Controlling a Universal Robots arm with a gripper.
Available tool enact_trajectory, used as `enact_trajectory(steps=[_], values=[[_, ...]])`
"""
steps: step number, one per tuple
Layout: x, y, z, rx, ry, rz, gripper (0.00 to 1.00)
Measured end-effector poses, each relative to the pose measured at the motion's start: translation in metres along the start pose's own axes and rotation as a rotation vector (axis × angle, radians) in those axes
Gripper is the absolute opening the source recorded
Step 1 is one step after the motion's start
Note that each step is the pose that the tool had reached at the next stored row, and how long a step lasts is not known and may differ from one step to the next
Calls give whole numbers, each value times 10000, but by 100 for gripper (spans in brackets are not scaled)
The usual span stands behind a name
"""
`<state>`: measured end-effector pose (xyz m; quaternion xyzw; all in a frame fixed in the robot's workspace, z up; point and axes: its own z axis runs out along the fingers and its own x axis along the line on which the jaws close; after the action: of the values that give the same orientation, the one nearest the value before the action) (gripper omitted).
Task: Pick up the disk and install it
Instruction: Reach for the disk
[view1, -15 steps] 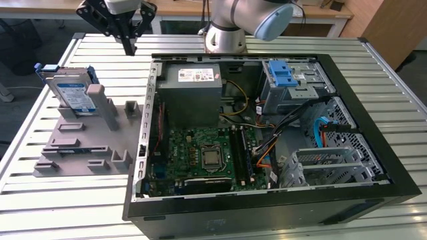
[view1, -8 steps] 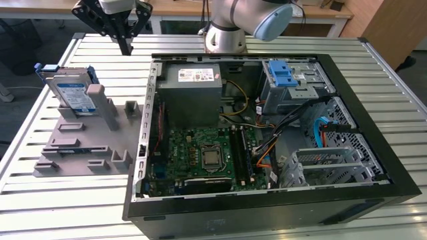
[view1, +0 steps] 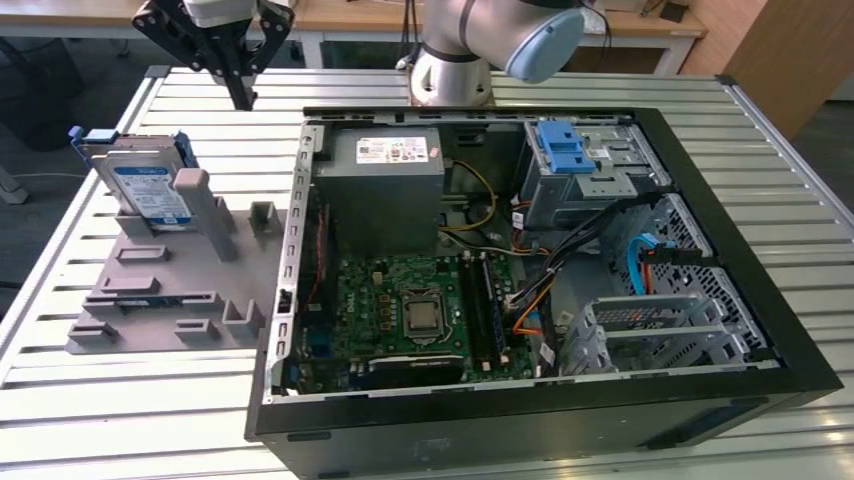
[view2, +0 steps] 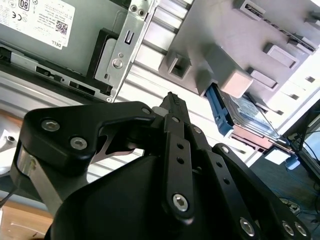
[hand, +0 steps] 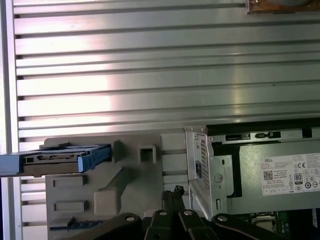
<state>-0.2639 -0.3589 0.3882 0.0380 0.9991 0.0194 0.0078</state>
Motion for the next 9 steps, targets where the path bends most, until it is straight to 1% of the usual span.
enact_trajectory(steps=[2, 9], values=[[14, 2, 1, -1, 0, 0, 11], [30, 1, 0, 0, 1, 1, 11]])
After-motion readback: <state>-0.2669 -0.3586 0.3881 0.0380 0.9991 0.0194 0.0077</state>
